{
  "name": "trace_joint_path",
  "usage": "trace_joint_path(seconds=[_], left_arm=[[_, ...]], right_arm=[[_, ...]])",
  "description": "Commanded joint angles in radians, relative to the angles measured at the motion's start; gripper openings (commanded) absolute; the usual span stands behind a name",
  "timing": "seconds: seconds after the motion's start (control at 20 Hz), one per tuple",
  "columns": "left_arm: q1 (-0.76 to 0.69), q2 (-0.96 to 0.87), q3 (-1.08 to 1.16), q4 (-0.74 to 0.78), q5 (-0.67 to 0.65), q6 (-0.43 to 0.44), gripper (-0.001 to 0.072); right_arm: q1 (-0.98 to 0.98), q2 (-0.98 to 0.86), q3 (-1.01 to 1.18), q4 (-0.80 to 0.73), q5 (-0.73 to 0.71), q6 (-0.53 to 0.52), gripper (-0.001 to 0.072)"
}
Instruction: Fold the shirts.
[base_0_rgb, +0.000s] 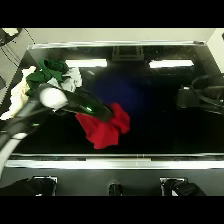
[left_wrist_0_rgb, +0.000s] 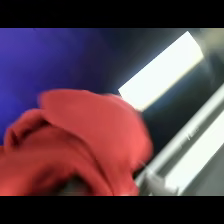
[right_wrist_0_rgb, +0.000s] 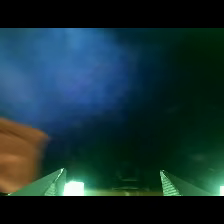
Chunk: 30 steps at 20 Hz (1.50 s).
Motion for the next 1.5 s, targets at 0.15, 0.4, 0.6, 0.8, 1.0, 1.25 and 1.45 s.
trace_joint_path(seconds=[0.15,0.4,0.6,0.8,1.0,1.25,1.45], left_arm=[[0.051,-0.089,0.138,0.250,-0.162,0.040,0.0720],[0.462,-0.078,-0.013,0.307,-0.235,-0.084,0.0720],[0.653,-0.078,-0.371,-0.055,-0.201,0.019,0.0717],[0.592,-0.079,-0.594,-0.263,-0.079,0.129,0.0717],[0.470,-0.097,-0.630,-0.323,0.039,0.159,0.0717],[0.358,-0.150,-0.630,-0.387,0.121,0.137,0.0547],[0.337,-0.154,-0.626,-0.385,0.165,0.104,0.0031]], right_arm=[[0.000,-0.100,-0.001,-0.074,0.031,0.027,0.0681],[0.000,-0.297,-0.163,0.247,0.055,-0.016,0.0680],[0.000,-0.391,-0.398,0.489,-0.082,-0.110,0.0695],[0.000,-0.422,-0.497,0.505,-0.179,-0.113,0.0696],[0.000,-0.457,-0.517,0.570,-0.230,-0.166,0.0696],[0.001,-0.556,-0.517,0.688,-0.284,-0.191,0.0695],[0.002,-0.636,-0.517,0.797,-0.286,-0.225,0.0320]])
